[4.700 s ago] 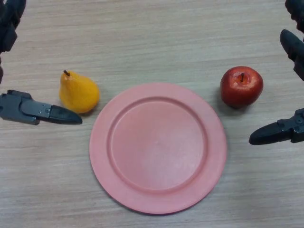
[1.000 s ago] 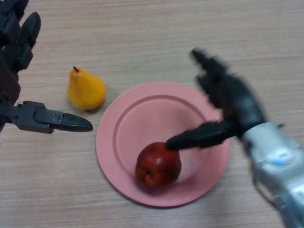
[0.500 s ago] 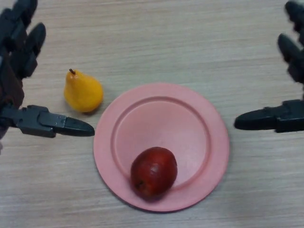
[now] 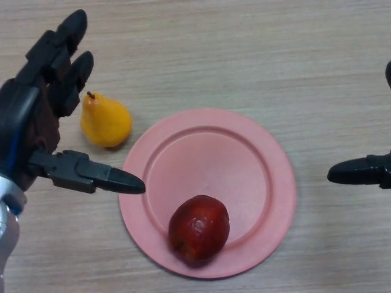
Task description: Pick up the red apple and place it on the plate
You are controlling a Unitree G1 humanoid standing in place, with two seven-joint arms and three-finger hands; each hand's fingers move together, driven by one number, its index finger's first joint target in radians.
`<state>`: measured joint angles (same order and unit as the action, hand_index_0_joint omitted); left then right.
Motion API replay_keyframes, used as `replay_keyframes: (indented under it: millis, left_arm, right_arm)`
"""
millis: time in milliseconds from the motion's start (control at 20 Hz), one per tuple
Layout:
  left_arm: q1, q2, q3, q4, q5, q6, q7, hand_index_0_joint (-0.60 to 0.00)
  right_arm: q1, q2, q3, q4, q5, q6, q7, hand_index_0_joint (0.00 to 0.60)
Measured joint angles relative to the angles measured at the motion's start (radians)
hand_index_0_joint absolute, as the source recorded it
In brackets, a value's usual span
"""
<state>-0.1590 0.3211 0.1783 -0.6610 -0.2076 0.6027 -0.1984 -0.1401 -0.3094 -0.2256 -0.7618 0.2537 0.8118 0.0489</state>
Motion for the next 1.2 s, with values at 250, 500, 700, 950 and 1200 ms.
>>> replay_keyframes:
  millis: [250, 500, 700, 950, 1200]
  left_arm:
    - [0.01, -0.015, -0.058, -0.009, 0.053, -0.003, 0.025, 0.0]
    - [-0.016, -0.03, -0.087, -0.012, 0.121, 0.003, 0.035, 0.0]
    - [-0.032, -0.039, -0.102, -0.014, 0.179, 0.003, 0.06, 0.0]
    - [-0.014, -0.05, -0.11, -0.017, 0.234, 0.0, 0.06, 0.0]
    - [-0.014, -0.049, -0.093, -0.006, 0.258, -0.062, 0.059, 0.0]
  right_arm:
    - [0.011, -0.013, -0.061, -0.005, 0.118, 0.0, -0.002, 0.0]
    - [0.019, -0.078, -0.148, -0.003, 0.175, 0.022, 0.073, 0.0]
    - [0.036, -0.083, -0.214, -0.033, 0.259, 0.089, 0.103, 0.0]
    - [0.042, -0.116, -0.237, -0.032, 0.297, 0.09, 0.12, 0.0]
    - [0.04, -0.118, -0.242, 0.002, 0.298, 0.09, 0.118, 0.0]
